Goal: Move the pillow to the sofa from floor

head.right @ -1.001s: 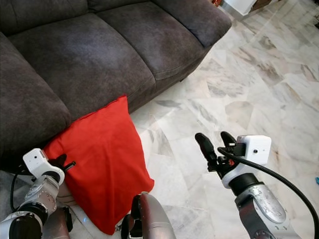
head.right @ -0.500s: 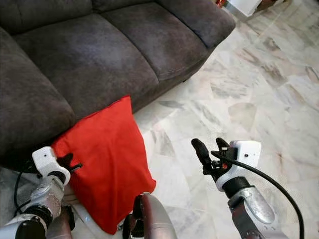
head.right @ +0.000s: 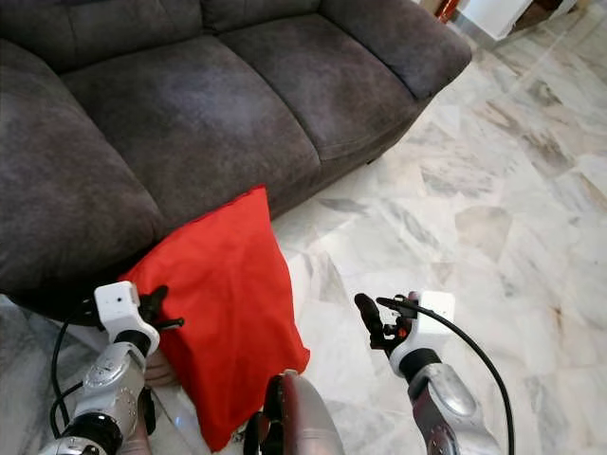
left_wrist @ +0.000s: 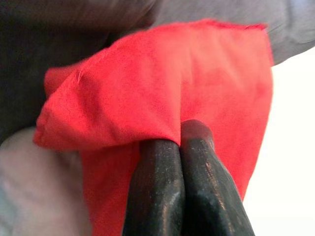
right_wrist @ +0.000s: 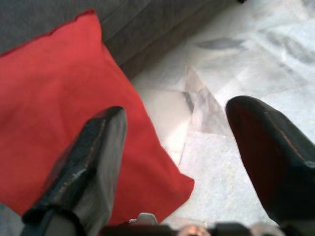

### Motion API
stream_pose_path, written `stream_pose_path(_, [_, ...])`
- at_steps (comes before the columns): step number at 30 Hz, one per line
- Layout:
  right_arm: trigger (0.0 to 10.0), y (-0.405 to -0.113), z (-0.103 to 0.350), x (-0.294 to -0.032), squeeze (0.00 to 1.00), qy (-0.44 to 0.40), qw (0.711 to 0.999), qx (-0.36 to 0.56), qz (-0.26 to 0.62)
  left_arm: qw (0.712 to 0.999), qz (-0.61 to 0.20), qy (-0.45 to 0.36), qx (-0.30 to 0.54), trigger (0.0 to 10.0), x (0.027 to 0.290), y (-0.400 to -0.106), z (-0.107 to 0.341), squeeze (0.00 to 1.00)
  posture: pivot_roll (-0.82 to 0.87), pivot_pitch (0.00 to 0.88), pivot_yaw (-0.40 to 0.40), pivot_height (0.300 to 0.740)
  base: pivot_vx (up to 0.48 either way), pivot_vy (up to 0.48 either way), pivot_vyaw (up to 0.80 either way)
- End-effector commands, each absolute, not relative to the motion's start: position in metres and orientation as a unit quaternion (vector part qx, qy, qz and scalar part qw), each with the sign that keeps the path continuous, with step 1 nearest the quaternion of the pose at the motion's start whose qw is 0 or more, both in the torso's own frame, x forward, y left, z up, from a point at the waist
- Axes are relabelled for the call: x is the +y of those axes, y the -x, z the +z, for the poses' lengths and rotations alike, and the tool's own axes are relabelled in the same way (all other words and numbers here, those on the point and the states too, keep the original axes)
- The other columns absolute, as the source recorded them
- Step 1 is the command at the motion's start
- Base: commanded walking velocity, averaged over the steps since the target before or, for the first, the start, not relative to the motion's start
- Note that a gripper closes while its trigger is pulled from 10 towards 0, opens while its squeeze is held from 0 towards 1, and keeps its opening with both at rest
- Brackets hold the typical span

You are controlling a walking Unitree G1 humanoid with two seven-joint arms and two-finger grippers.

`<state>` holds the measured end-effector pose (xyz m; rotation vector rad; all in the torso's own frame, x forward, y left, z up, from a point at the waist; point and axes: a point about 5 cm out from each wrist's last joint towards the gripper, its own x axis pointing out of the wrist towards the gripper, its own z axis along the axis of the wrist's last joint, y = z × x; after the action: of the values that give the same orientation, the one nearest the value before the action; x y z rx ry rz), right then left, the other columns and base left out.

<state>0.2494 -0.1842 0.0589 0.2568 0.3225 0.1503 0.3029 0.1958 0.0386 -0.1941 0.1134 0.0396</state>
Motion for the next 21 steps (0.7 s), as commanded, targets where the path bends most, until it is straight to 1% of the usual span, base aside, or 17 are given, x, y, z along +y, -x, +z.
stream_pose_path(1, [10.0,-0.246,0.041,-0.189,0.0,-0.122,0.973,0.189,0.06,0.995,-0.031,0.08,0.042,10.0,0.184,-0.307,0.047,0.0,-0.03,0.103,-0.252,0.63,0.0,0.0,0.0])
stream_pose_path(2, [10.0,-0.247,0.039,-0.188,0.0,-0.125,0.972,0.189,0.06,0.995,-0.037,0.079,0.041,10.0,0.184,-0.308,0.048,0.0,-0.03,0.103,-0.252,0.63,0.0,0.0,0.0])
stream_pose_path(3, [10.0,-0.249,0.034,-0.189,0.0,-0.124,0.972,0.194,0.056,0.995,-0.061,0.075,0.037,10.0,0.182,-0.31,0.053,0.0,-0.03,0.09,-0.245,0.63,0.0,0.0,0.0])
stream_pose_path(4, [10.0,-0.249,0.034,-0.189,0.0,-0.124,0.972,0.194,0.056,0.995,-0.061,0.075,0.037,10.0,0.182,-0.31,0.053,0.0,-0.03,0.09,-0.245,0.63,0.0,0.0,0.0])
stream_pose_path(5, [10.0,-0.252,0.03,-0.189,0.0,-0.127,0.971,0.198,0.05,0.993,-0.086,0.07,0.033,10.0,0.181,-0.313,0.058,0.0,-0.02,0.075,-0.236,0.63,0.0,0.0,0.0])
stream_pose_path(7, [10.0,-0.252,0.028,-0.191,0.0,-0.128,0.97,0.199,0.047,0.992,-0.101,0.066,0.03,10.0,0.18,-0.314,0.061,0.0,-0.01,0.067,-0.232,0.63,0.0,0.0,0.0])
stream_pose_path(8, [10.0,-0.255,0.023,-0.191,0.0,-0.129,0.971,0.199,0.045,0.99,-0.126,0.06,0.028,10.0,0.178,-0.316,0.067,0.0,0.0,0.045,-0.22,0.63,0.0,0.0,0.0])
stream_pose_path(12, [10.0,-0.258,0.017,-0.191,0.0,-0.128,0.97,0.2,0.043,0.985,-0.16,0.05,0.03,10.0,0.175,-0.317,0.072,0.0,0.0,0.034,-0.214,0.63,0.0,0.0,0.0])
stream_pose_path(13, [10.0,-0.26,0.013,-0.191,0.0,-0.131,0.97,0.201,0.04,0.978,-0.199,0.054,0.038,10.0,0.172,-0.316,0.075,0.0,0.01,0.014,-0.204,0.63,0.0,0.0,0.0])
stream_pose_path(16, [10.0,-0.261,0.008,-0.19,0.0,-0.136,0.968,0.209,0.043,0.966,-0.245,0.061,0.057,10.0,0.169,-0.313,0.075,0.0,0.02,0.0,-0.2,0.63,0.0,0.0,0.0])
stream_pose_path(20, [10.0,-0.261,0.002,-0.187,0.0,-0.132,0.964,0.223,0.05,0.958,-0.27,0.06,0.076,10.0,0.17,-0.31,0.072,0.0,0.02,0.0,-0.199,0.63,0.0,0.0,0.0])
stream_pose_path(21, [10.0,-0.258,-0.005,-0.187,0.0,-0.117,0.962,0.241,0.054,0.946,-0.303,0.047,0.108,10.0,0.169,-0.302,0.066,0.0,0.03,0.0,-0.198,0.63,0.0,0.0,0.0])
